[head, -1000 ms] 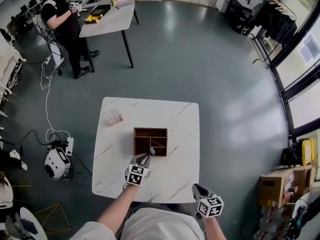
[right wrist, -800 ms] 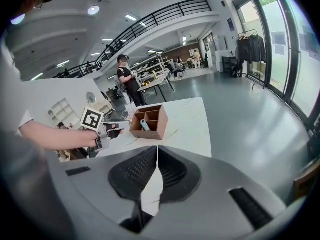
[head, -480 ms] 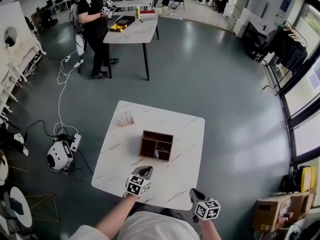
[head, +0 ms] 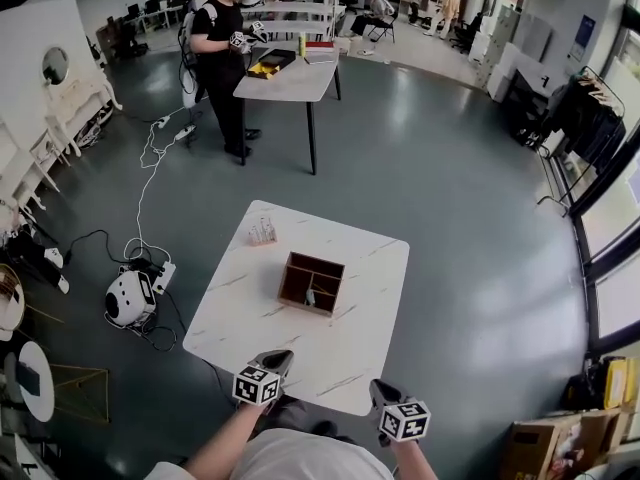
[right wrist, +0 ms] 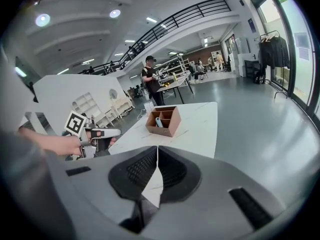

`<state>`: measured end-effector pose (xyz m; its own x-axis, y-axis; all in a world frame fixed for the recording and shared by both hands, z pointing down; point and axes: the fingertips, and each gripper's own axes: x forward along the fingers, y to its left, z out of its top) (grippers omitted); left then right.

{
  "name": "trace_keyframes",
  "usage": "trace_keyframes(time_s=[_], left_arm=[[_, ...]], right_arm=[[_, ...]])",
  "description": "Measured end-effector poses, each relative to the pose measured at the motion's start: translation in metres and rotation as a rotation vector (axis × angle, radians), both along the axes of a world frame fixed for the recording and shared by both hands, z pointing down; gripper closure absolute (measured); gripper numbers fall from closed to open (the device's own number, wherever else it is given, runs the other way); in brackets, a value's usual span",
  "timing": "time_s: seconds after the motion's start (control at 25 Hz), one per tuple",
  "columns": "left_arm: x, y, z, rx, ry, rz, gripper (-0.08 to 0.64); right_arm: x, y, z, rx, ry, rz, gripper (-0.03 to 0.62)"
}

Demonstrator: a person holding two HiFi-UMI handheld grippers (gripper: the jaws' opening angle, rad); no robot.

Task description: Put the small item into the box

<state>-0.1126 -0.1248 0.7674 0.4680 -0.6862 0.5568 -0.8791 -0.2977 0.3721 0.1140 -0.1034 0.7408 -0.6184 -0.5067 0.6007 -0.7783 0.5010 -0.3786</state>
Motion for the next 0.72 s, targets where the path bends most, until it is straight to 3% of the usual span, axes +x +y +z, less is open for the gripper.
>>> trace_keyframes(time_s=[0.44, 0.72], left_arm=[[0.023, 0.092, -0.054, 0.059, 0.09, -0.111, 0.546], [0.025, 0.136, -0.059, 0.049, 0.091, -0.154, 0.546]], right_arm=[[0.032, 0.042, -0.03, 0.116, -0.049, -0.041, 0.566], [0.046, 0.061, -0.044, 0.159, -0.041, -0.08, 0.566]])
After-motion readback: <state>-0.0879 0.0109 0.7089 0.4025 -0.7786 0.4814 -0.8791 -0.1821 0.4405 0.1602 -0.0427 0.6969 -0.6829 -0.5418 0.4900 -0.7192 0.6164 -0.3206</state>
